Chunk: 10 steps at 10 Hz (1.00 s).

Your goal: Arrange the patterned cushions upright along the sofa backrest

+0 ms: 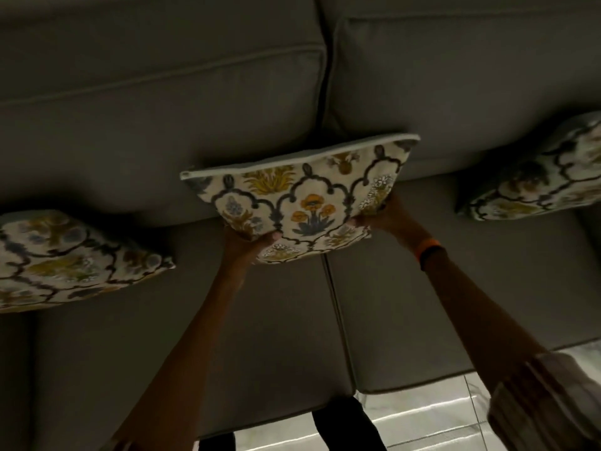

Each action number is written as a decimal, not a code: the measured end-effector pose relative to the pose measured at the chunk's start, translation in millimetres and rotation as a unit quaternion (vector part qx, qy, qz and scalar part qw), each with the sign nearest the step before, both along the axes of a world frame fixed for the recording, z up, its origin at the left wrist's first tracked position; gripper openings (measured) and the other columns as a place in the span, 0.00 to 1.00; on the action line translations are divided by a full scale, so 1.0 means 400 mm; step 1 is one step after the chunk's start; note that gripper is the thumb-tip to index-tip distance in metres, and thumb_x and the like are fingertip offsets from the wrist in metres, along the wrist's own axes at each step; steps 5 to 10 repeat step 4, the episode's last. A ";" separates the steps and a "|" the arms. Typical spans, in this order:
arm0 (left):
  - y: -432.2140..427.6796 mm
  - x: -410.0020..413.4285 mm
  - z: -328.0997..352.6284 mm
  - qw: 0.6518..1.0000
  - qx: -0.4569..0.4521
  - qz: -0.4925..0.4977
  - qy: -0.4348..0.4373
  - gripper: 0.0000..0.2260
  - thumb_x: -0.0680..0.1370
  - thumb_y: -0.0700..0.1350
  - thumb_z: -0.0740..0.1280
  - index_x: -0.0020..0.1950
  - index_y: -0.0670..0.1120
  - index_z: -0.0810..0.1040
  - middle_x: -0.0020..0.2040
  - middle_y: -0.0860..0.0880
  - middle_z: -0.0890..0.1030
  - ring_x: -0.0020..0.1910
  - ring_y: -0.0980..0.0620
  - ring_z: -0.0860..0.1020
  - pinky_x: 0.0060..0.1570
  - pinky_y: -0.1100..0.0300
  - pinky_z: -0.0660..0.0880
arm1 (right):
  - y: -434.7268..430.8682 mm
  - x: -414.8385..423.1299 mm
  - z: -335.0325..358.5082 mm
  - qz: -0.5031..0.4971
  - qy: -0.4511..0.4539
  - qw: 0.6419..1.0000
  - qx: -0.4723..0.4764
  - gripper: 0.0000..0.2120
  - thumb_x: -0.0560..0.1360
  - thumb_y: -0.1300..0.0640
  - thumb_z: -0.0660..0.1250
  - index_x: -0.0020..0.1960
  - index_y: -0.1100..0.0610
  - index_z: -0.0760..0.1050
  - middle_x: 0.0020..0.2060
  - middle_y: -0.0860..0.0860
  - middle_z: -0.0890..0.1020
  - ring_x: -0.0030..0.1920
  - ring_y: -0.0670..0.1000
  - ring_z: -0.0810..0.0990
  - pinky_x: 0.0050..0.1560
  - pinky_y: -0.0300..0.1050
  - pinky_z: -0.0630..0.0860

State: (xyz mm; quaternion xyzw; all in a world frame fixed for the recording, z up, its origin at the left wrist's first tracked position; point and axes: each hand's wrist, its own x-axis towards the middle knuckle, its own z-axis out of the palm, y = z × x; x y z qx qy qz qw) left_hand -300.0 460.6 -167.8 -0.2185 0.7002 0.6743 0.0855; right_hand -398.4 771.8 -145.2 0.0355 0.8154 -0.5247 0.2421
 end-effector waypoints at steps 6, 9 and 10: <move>0.017 0.003 -0.013 0.999 -0.010 0.001 0.042 0.38 0.65 0.40 0.81 0.73 0.44 0.70 0.69 0.42 0.77 0.69 0.51 0.76 0.67 0.45 0.75 | -0.017 0.045 -0.070 -0.073 0.057 0.992 -0.086 0.49 0.62 0.67 0.85 0.77 0.59 0.64 0.73 0.57 0.76 0.71 0.51 0.77 0.64 0.47 0.81; 0.017 0.003 -0.013 0.999 -0.010 0.001 0.042 0.38 0.65 0.40 0.81 0.73 0.44 0.70 0.69 0.42 0.77 0.69 0.51 0.76 0.67 0.45 0.75 | -0.017 0.045 -0.070 -0.073 0.057 0.992 -0.086 0.49 0.62 0.67 0.85 0.77 0.59 0.64 0.73 0.57 0.76 0.71 0.51 0.77 0.64 0.47 0.81; 0.017 0.003 -0.013 0.999 -0.010 0.001 0.042 0.38 0.65 0.40 0.81 0.73 0.44 0.70 0.69 0.42 0.77 0.69 0.51 0.76 0.67 0.45 0.75 | -0.017 0.045 -0.070 -0.073 0.057 0.992 -0.086 0.49 0.62 0.67 0.85 0.77 0.59 0.64 0.73 0.57 0.76 0.71 0.51 0.77 0.64 0.47 0.81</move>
